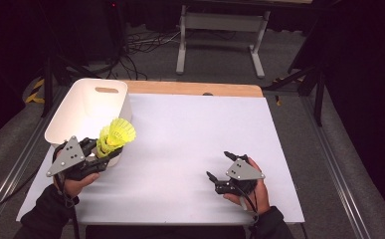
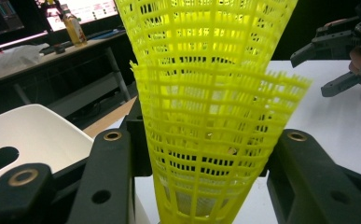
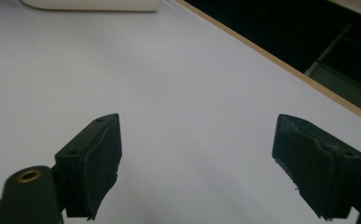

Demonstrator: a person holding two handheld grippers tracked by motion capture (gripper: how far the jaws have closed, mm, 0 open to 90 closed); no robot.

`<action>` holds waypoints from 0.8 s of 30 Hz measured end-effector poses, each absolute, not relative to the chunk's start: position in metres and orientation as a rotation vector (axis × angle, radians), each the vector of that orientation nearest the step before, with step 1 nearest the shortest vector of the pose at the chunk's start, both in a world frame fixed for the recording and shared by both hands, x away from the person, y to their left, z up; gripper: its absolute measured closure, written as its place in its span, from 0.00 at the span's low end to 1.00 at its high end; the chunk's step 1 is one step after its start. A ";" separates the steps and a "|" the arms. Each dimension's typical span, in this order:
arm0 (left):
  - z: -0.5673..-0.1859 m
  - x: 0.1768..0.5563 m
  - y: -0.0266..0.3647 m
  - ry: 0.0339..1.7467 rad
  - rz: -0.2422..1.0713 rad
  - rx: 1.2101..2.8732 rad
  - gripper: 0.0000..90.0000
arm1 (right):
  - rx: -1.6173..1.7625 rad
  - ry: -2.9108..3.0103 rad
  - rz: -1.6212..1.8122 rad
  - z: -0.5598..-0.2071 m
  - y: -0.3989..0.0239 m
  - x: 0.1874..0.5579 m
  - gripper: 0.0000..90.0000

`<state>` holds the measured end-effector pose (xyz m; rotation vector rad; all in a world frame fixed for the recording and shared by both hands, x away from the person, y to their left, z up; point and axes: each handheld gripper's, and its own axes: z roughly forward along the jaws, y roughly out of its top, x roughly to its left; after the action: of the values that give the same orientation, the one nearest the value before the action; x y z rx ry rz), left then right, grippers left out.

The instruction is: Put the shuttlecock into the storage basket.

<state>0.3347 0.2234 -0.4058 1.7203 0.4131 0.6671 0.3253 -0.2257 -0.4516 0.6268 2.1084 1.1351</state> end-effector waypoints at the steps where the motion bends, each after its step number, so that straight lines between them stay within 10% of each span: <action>1: -0.406 0.335 0.224 0.415 0.666 1.714 0.63 | 0.627 2.108 1.137 -0.452 -0.226 0.325 0.18; 24: -0.401 0.336 0.240 0.452 0.692 1.673 0.63 | 0.622 2.111 1.133 -0.453 -0.224 0.326 0.18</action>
<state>0.3365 0.2399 -0.4010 1.6730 0.4517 0.6923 0.3255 -0.2245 -0.4525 0.6218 2.1112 1.1326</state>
